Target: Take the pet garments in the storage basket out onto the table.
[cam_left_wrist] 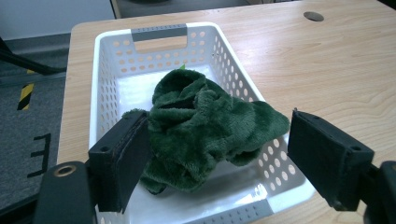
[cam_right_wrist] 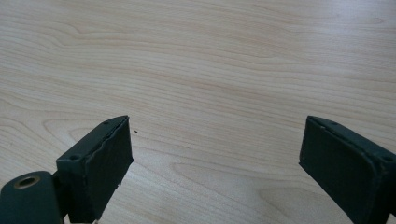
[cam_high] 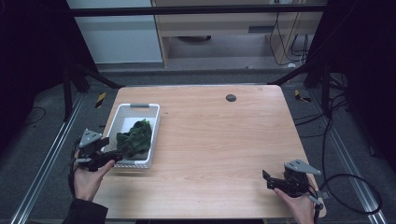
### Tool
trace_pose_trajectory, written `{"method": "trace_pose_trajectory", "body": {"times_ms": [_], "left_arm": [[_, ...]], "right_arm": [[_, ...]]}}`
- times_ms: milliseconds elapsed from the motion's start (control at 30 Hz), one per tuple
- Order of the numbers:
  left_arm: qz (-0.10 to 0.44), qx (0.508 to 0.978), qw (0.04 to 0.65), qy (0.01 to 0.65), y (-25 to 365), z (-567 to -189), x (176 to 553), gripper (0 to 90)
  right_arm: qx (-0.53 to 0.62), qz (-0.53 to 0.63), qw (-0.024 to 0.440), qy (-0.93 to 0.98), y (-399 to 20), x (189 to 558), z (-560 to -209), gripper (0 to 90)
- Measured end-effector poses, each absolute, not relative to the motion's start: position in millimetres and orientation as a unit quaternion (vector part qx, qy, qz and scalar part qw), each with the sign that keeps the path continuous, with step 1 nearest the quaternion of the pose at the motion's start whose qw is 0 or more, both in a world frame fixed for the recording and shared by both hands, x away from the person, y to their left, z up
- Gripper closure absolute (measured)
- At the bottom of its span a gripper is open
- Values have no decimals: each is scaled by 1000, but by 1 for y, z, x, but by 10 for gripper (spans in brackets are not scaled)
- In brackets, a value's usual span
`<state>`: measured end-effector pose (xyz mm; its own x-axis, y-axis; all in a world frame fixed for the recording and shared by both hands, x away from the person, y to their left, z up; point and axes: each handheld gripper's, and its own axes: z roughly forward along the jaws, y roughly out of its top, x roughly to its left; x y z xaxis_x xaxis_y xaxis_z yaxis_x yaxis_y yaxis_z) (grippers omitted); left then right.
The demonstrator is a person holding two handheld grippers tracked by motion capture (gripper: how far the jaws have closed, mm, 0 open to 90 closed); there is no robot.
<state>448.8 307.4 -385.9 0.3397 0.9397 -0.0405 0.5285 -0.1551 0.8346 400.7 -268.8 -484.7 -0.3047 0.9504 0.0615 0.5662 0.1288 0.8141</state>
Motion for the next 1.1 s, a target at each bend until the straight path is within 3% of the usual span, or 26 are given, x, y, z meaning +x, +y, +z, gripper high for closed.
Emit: {"method": "trace_pose_trajectory", "body": {"times_ms": [1100], "left_arm": [[232,735,334,543,284,-415,498,74]], "right_arm": [[527,378,243,721,-268,403,-488,65]]}}
